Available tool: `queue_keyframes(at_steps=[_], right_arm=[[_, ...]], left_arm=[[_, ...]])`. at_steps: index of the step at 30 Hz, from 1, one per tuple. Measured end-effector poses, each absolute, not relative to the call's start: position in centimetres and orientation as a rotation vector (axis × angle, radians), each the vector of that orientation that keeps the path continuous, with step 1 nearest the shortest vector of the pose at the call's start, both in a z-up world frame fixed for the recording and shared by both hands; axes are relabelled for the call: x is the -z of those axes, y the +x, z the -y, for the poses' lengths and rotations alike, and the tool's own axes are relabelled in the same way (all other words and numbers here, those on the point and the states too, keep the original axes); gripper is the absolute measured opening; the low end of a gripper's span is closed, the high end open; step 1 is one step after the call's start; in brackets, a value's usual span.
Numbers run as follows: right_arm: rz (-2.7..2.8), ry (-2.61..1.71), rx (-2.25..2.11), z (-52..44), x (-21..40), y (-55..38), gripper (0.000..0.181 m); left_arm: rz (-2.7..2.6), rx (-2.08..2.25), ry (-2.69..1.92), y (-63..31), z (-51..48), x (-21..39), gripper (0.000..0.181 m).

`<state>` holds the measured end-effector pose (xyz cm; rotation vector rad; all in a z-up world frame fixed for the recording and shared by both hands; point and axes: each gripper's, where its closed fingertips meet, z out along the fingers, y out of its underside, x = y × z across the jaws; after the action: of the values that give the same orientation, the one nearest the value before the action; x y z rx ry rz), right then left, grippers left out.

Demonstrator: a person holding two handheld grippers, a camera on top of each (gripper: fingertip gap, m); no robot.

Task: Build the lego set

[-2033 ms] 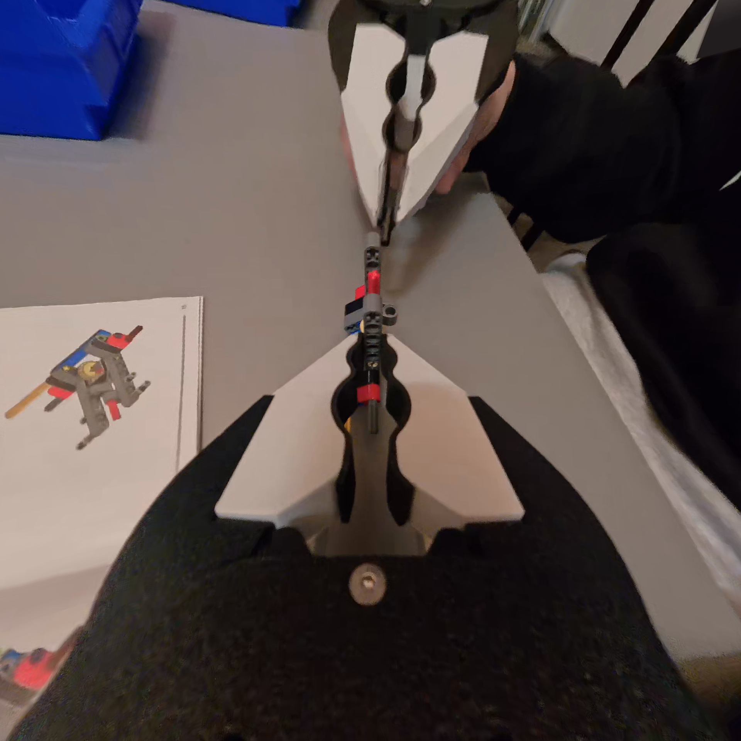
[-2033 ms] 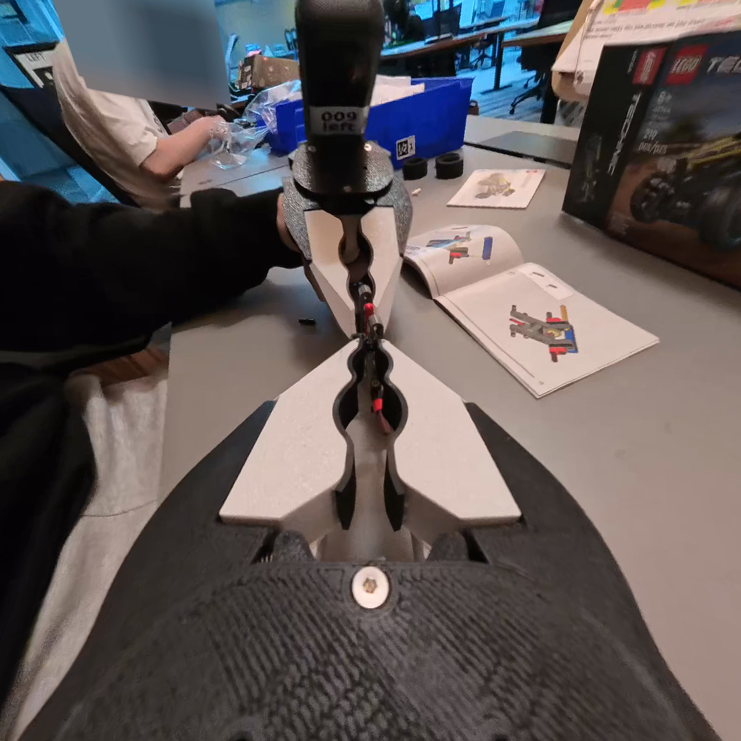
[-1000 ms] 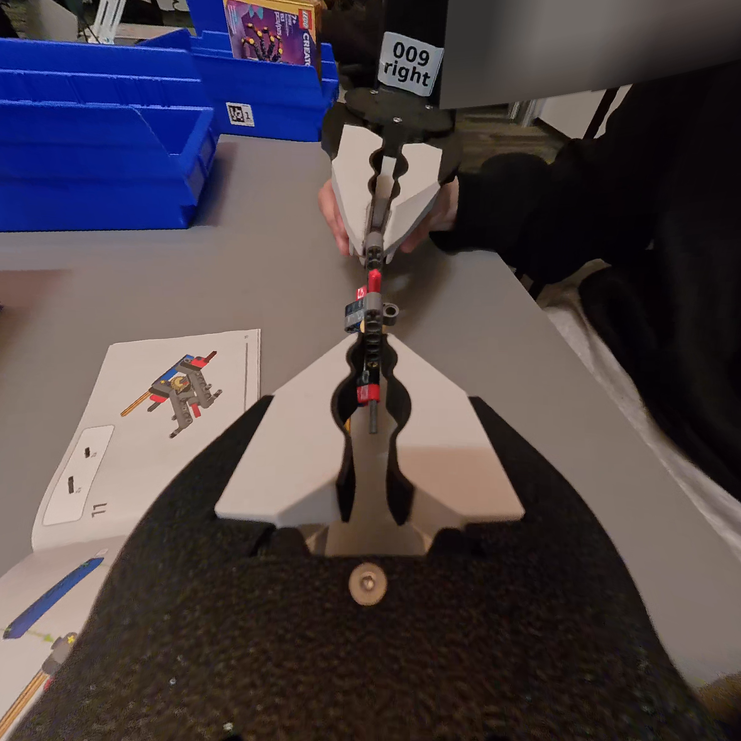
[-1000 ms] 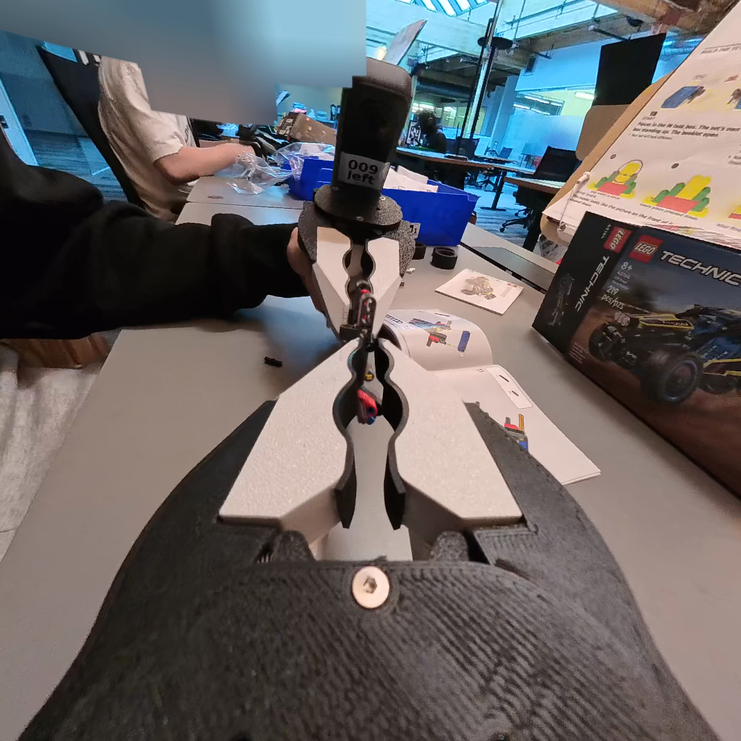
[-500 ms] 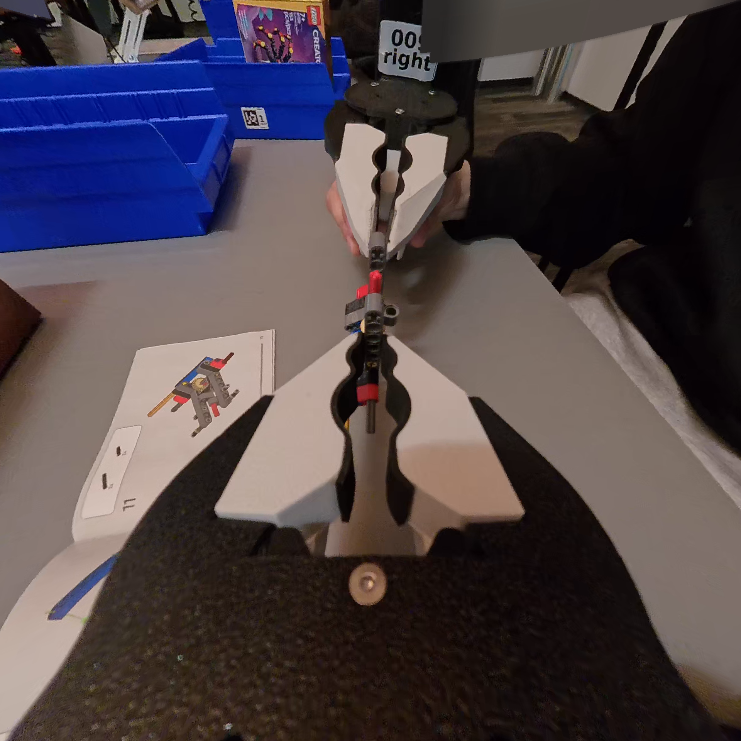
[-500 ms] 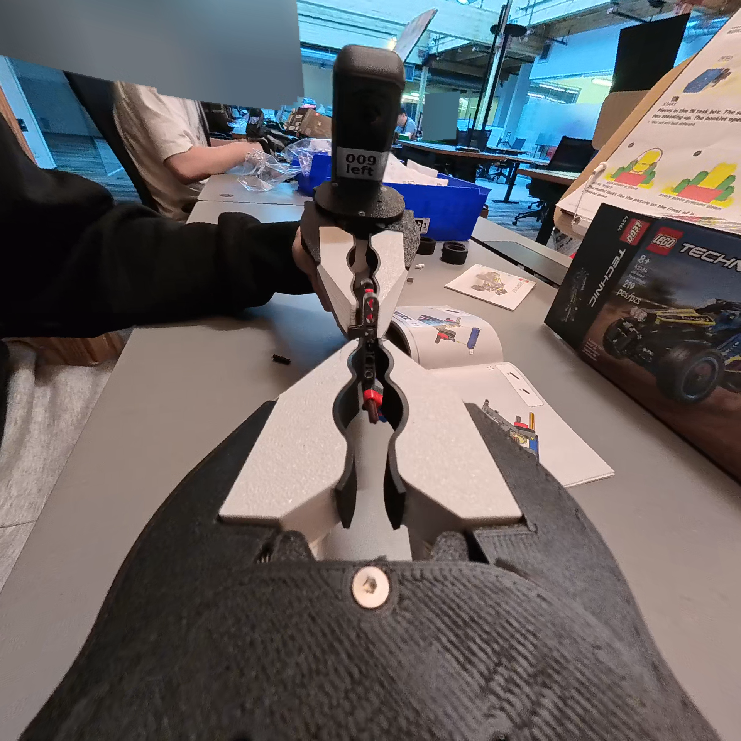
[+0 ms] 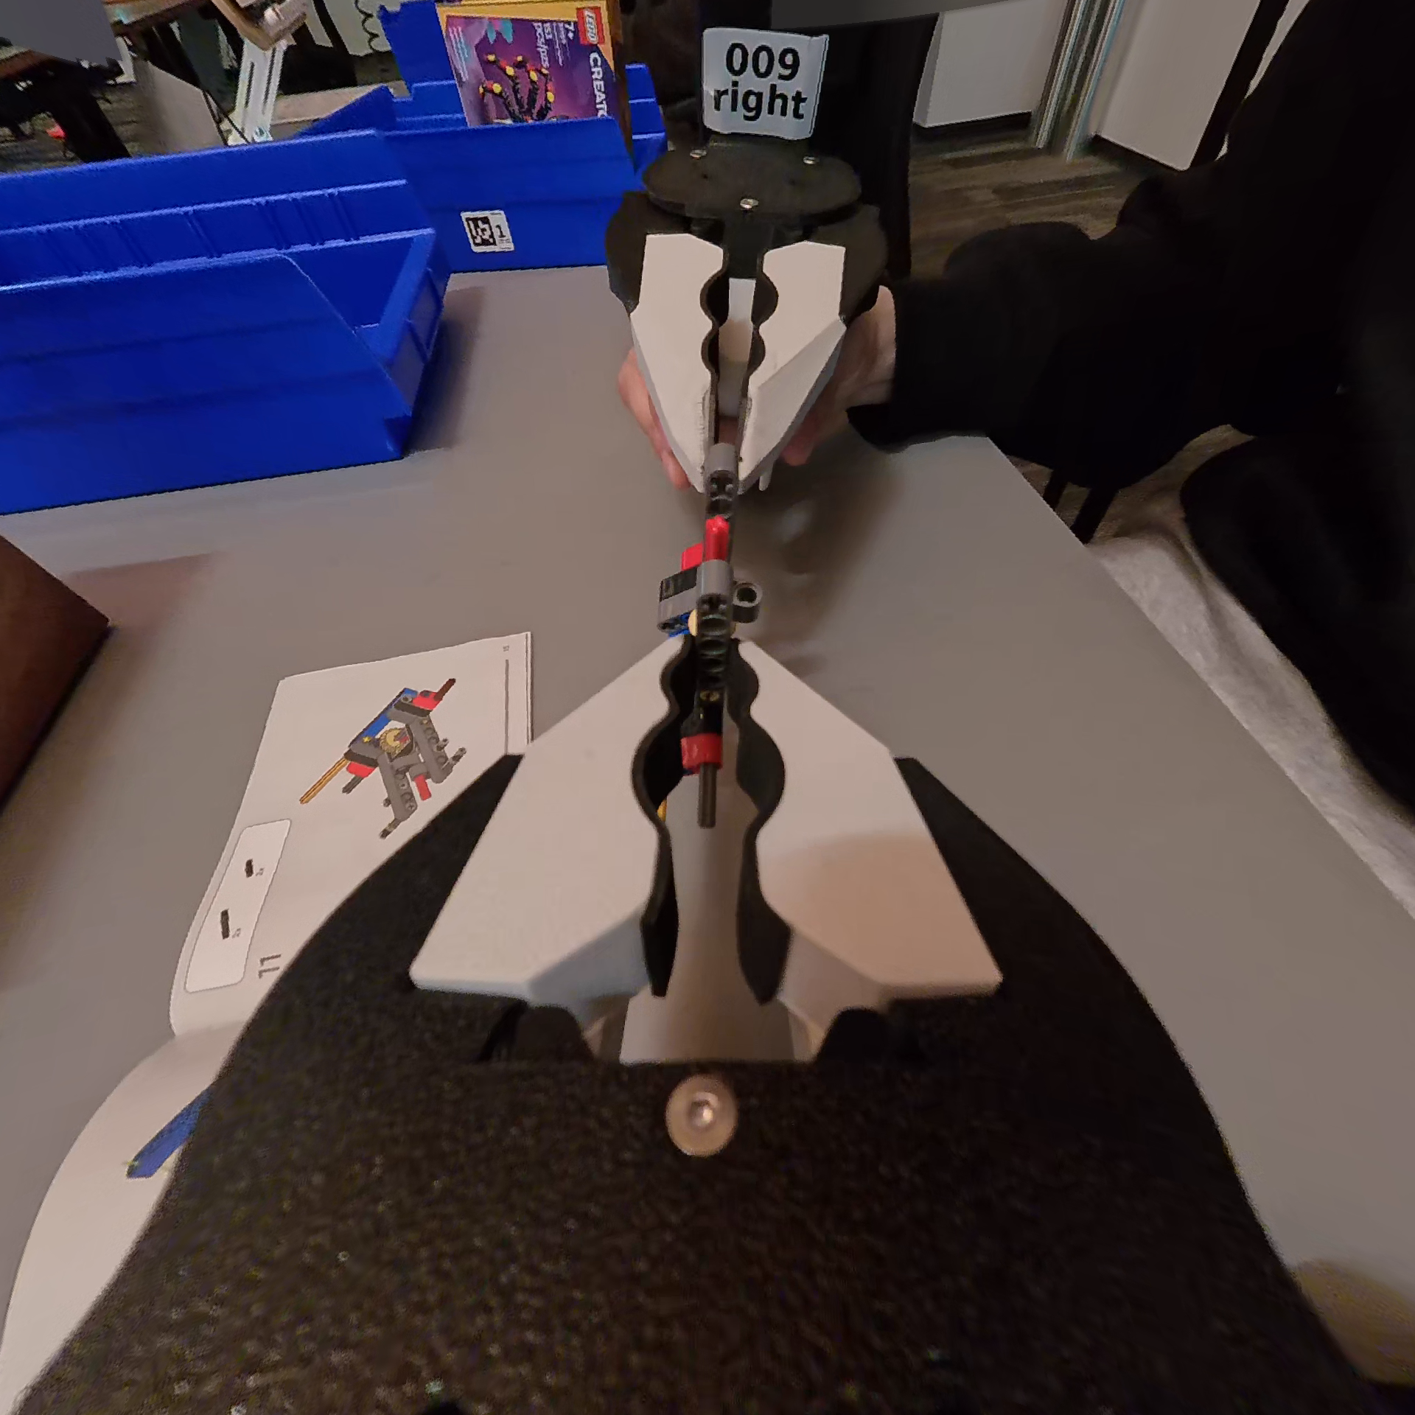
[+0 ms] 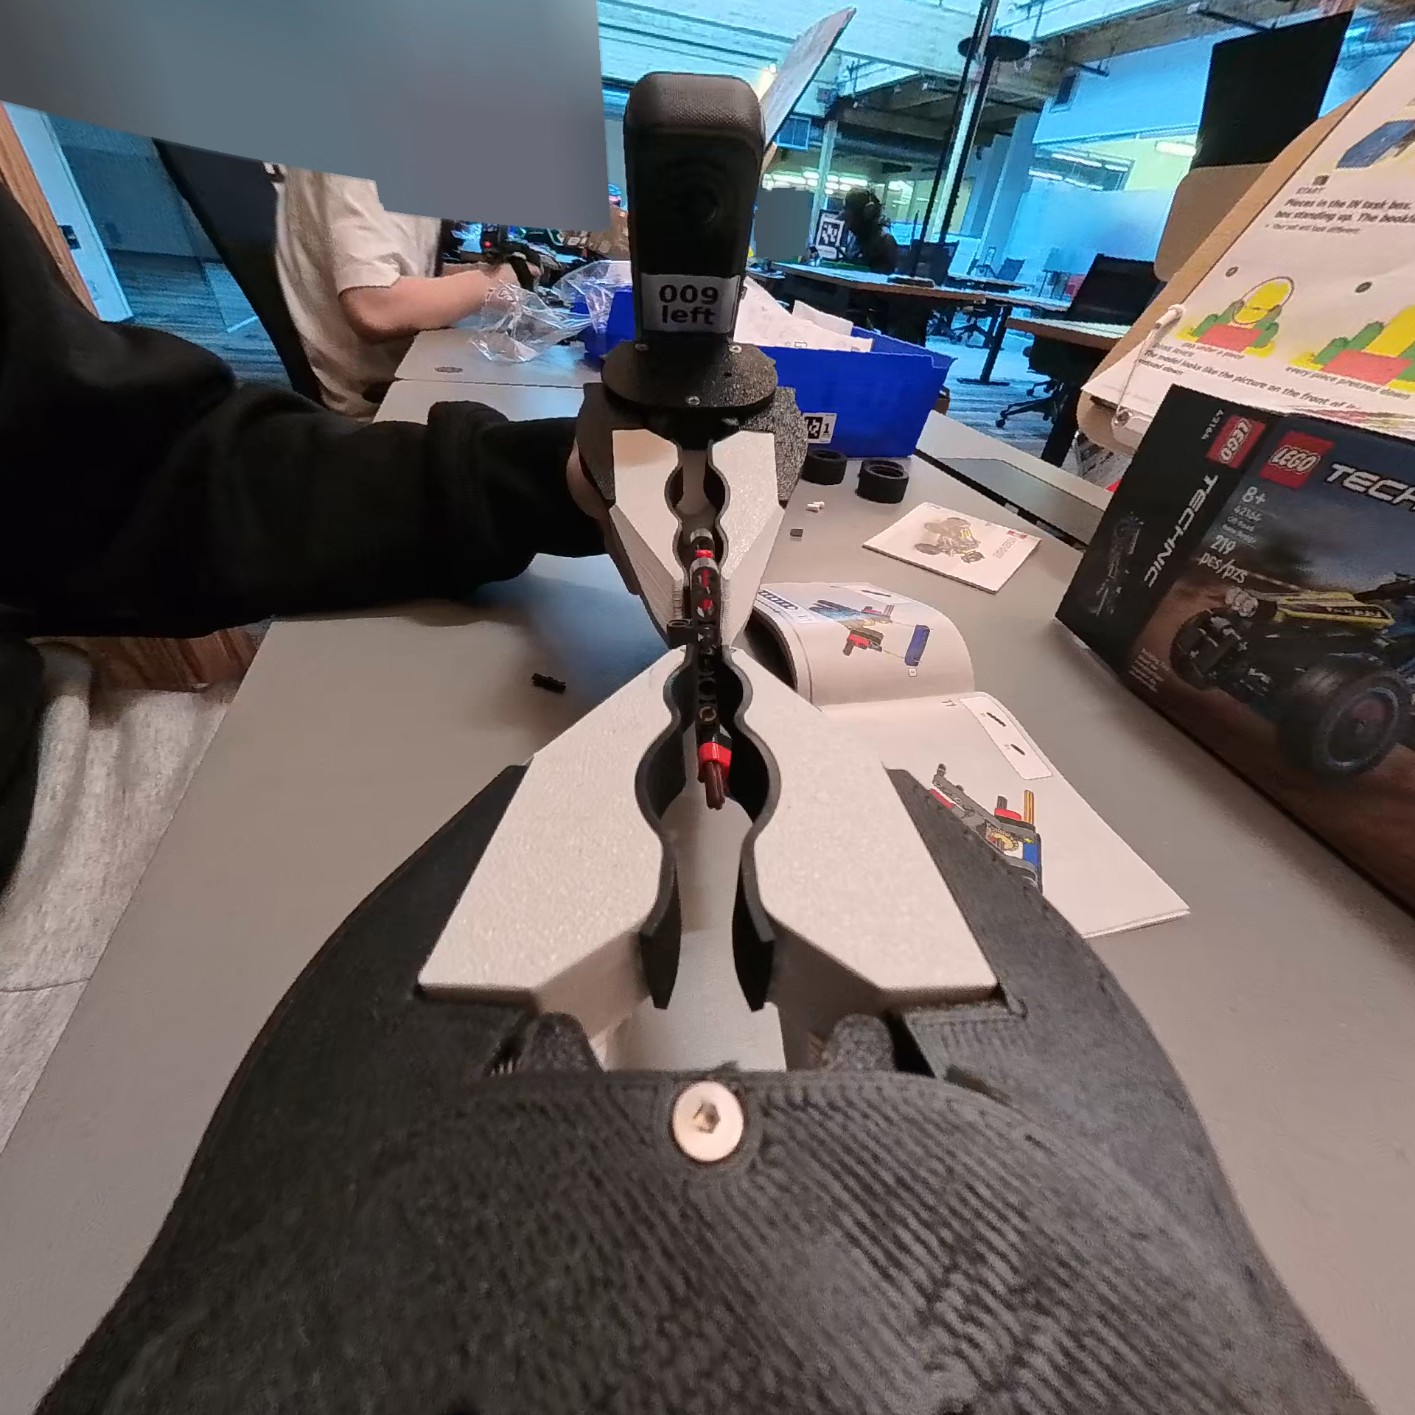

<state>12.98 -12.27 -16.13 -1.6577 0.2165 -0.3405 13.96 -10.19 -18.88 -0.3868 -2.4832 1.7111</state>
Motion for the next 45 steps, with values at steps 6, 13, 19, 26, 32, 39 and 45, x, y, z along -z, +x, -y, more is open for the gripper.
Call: queue_keyframes(at_steps=[6, 13, 19, 26, 32, 39, 45], right_arm=[[-0.212, -1.653, 0.339, 12.3, 16.1, 12.9, 0.002], [-0.216, -1.651, 0.34, 12.3, 16.0, 12.9, 0.002], [-0.213, -1.654, 0.342, 12.3, 16.1, 12.9, 0.002], [-0.214, -1.657, 0.343, 12.2, 16.1, 12.9, 0.002], [-0.211, -1.655, 0.346, 12.2, 16.1, 12.9, 0.002], [-0.11, -1.761, 0.524, 12.2, 17.4, 12.8, 0.003], [-0.153, -1.787, 0.458, 12.0, 17.8, 12.9, 0.002]], left_arm=[[2.477, -1.719, -0.388, 13.9, 10.2, 18.8, 0.005], [2.48, -1.726, -0.387, 13.9, 10.2, 18.7, 0.005], [2.489, -1.726, -0.386, 14.1, 10.2, 18.8, 0.005], [2.495, -1.712, -0.397, 13.9, 10.2, 19.0, 0.005], [2.508, -1.714, -0.4, 13.9, 10.3, 19.0, 0.005], [2.62, -1.634, -0.439, 14.1, 10.3, 20.2, 0.004], [2.58, -1.553, -0.372, 13.7, 10.4, 21.3, 0.004]])
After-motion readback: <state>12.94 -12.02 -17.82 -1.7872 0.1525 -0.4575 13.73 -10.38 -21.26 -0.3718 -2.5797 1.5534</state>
